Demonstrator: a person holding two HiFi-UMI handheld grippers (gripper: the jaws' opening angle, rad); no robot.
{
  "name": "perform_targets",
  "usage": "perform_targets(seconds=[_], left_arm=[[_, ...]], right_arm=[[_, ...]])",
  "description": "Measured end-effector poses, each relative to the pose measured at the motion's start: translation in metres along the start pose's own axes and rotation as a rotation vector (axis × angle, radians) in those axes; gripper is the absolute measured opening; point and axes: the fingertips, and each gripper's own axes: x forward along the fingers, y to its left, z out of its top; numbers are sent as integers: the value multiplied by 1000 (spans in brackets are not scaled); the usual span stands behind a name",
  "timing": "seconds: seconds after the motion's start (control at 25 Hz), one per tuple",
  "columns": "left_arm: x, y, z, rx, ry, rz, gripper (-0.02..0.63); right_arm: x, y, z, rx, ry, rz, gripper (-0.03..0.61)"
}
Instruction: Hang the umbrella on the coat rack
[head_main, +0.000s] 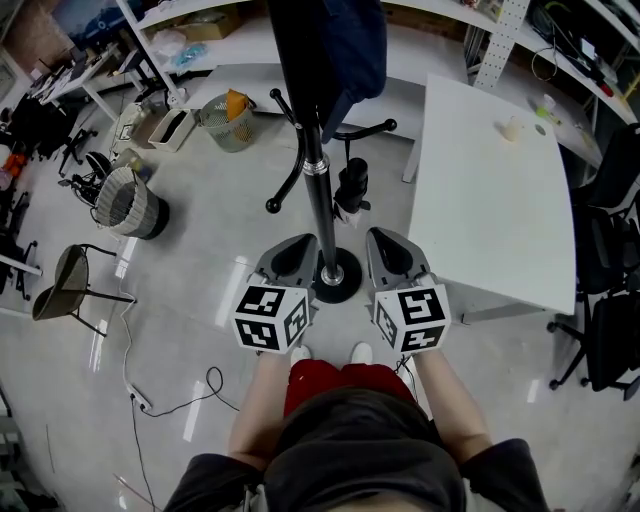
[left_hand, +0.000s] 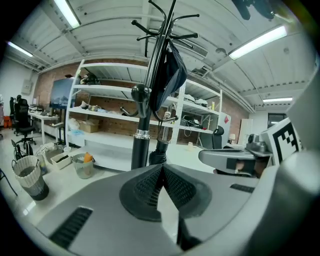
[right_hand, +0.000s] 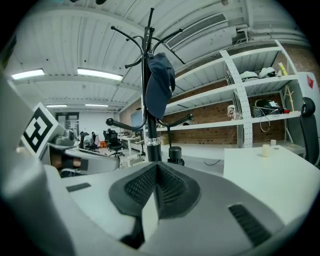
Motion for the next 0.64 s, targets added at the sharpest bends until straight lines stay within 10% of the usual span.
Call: perform_targets(seconds=[0.64], left_arm=[[-24,-16,21,9,-71,37,11]], right_arm=[[-29,0,26,-7,-85,34,18]])
